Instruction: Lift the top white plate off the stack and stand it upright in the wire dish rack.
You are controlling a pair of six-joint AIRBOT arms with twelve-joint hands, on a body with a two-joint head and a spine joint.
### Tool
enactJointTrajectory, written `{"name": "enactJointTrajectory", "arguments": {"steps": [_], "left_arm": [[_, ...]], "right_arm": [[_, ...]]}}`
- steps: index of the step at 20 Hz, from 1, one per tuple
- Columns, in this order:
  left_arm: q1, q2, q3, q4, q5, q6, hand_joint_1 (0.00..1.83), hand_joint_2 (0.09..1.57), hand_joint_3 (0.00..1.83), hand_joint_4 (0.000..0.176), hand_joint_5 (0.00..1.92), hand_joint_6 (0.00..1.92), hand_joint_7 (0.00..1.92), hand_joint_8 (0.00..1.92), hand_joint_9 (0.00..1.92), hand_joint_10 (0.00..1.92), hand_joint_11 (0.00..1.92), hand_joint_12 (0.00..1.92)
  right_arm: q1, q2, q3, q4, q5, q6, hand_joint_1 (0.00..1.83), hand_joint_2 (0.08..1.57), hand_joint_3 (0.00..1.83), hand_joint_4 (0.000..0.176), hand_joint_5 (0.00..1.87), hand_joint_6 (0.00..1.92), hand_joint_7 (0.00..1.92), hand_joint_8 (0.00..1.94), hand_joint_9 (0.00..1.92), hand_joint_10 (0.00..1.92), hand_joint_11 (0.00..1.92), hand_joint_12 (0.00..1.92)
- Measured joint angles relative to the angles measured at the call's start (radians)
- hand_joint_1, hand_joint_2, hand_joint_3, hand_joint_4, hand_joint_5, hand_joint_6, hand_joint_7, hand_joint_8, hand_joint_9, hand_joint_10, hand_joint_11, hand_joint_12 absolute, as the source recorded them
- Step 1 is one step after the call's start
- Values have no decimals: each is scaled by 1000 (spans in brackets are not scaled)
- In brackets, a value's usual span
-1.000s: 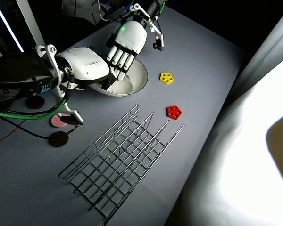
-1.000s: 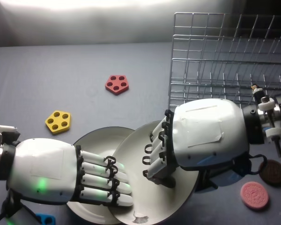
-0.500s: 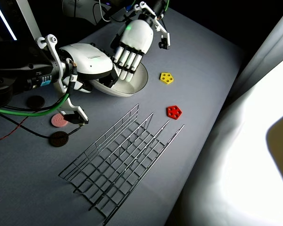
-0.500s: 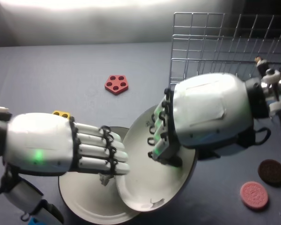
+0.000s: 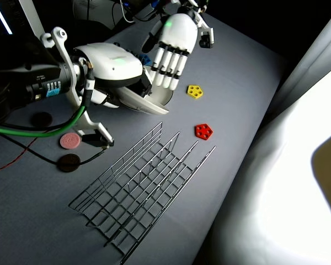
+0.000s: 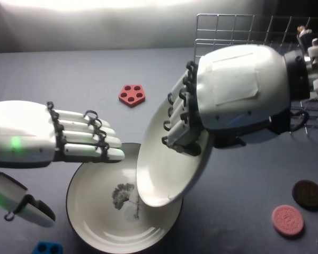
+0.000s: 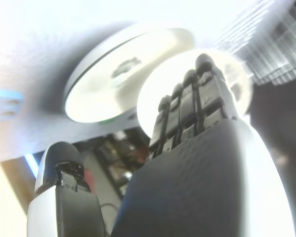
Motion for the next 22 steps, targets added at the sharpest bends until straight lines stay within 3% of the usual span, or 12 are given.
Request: {"name": "enactJointTrajectory", "arguments": {"steps": [14, 17, 22], "left_arm": [[0, 55, 26, -55, -39, -32, 349, 1043, 2, 0, 0, 0, 2, 0, 0, 0, 14, 83], [0, 55, 30, -51, -38, -39, 269, 1034, 0, 0, 0, 0, 5, 2, 15, 6, 38, 94], [0, 56, 30, -51, -38, -40, 343, 1042, 2, 0, 0, 0, 0, 0, 0, 0, 19, 86]], "right_arm": [[76, -17, 86, 11, -7, 3, 1482, 1142, 0, 0, 763, 1246, 896, 835, 921, 982, 779, 1587], [95, -21, 98, 13, -10, 2, 1482, 1144, 0, 0, 750, 1270, 890, 843, 920, 971, 786, 1581], [124, -43, 123, 12, -8, 2, 1482, 1144, 0, 0, 743, 1268, 885, 844, 931, 973, 782, 1589]]}}
